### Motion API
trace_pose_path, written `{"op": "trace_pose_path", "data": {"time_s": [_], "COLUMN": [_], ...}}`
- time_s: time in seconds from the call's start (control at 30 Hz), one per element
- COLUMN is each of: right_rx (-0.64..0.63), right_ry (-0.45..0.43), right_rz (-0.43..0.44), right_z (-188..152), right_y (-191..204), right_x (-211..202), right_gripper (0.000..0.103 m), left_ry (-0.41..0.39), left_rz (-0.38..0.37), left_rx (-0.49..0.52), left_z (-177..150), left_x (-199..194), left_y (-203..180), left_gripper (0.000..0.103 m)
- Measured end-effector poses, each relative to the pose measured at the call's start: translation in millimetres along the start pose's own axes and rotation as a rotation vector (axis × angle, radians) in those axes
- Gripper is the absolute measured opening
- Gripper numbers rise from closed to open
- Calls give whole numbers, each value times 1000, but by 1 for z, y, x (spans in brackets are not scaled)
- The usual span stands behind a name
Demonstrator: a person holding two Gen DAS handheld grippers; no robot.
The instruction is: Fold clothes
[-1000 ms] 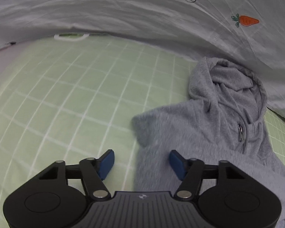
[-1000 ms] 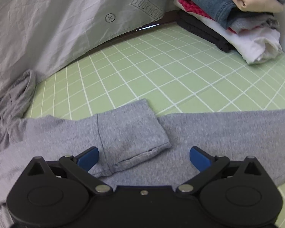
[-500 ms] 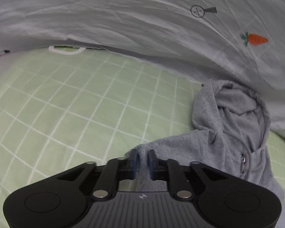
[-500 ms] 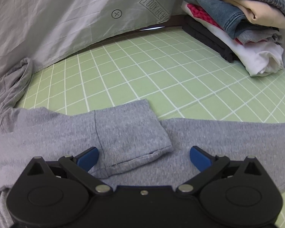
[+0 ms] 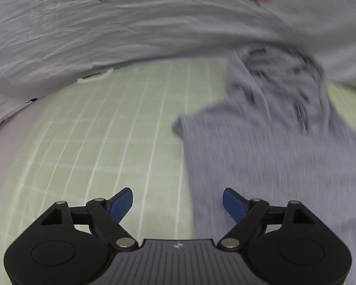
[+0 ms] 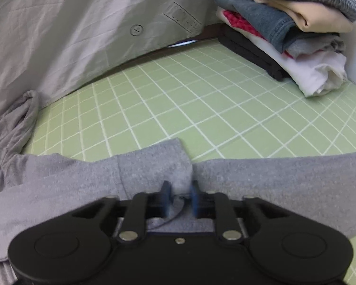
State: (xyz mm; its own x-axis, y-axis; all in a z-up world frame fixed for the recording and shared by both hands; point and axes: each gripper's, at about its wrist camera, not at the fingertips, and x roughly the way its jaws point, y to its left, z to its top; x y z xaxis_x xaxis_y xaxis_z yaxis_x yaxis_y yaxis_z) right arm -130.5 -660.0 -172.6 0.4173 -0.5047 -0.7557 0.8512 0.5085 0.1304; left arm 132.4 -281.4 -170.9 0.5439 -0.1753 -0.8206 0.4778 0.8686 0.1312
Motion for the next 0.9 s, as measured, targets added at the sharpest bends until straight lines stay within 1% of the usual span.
{"op": "trace_pose_path", "data": {"time_s": [0.07,0.13,0.2,0.27,0.4,0.47,0.5,0.53,0.6,0.63,0.67,0.7,0.77,0.8,0.9], "right_rx": [15,36,39,38,14,2,-6,-23,-95,-141,-182,-215,-253,-264,-282], "right_ry": [-14,-34,-63,-86,-61,-49,-30,17,100,123,127,107,27,-9,-44], "right_rz": [21,49,84,138,325,419,465,501,493,471,453,443,436,427,382], "right_z": [2,5,8,10,4,1,-2,-9,-23,-30,-36,-40,-43,-44,-50], "right_y": [-1,-1,4,15,57,78,89,100,121,128,133,134,130,126,108], "right_x": [-7,-17,-29,-42,-60,-68,-71,-69,-64,-64,-68,-74,-91,-99,-114], "right_gripper": [15,15,15,15,15,15,18,21,42,49,61,78,102,103,103], "left_ry": [10,2,13,21,13,22,32,45,73,74,69,65,29,12,-43], "left_rz": [32,29,26,31,50,54,39,16,-20,-26,-27,-28,-25,-25,-37], "left_rx": [31,6,-30,-53,-50,-104,-141,-181,-227,-233,-233,-233,-230,-227,-229], "left_z": [-14,-21,-21,-21,-23,-25,-26,-27,-26,-26,-26,-26,-27,-28,-29], "left_x": [0,-1,0,1,0,2,4,5,6,3,-1,-5,-18,-25,-47], "left_y": [-1,4,9,11,6,10,14,20,28,31,32,34,34,33,28], "left_gripper": [86,89,91,95,98,103,103,103,103,103,103,103,103,103,103]}}
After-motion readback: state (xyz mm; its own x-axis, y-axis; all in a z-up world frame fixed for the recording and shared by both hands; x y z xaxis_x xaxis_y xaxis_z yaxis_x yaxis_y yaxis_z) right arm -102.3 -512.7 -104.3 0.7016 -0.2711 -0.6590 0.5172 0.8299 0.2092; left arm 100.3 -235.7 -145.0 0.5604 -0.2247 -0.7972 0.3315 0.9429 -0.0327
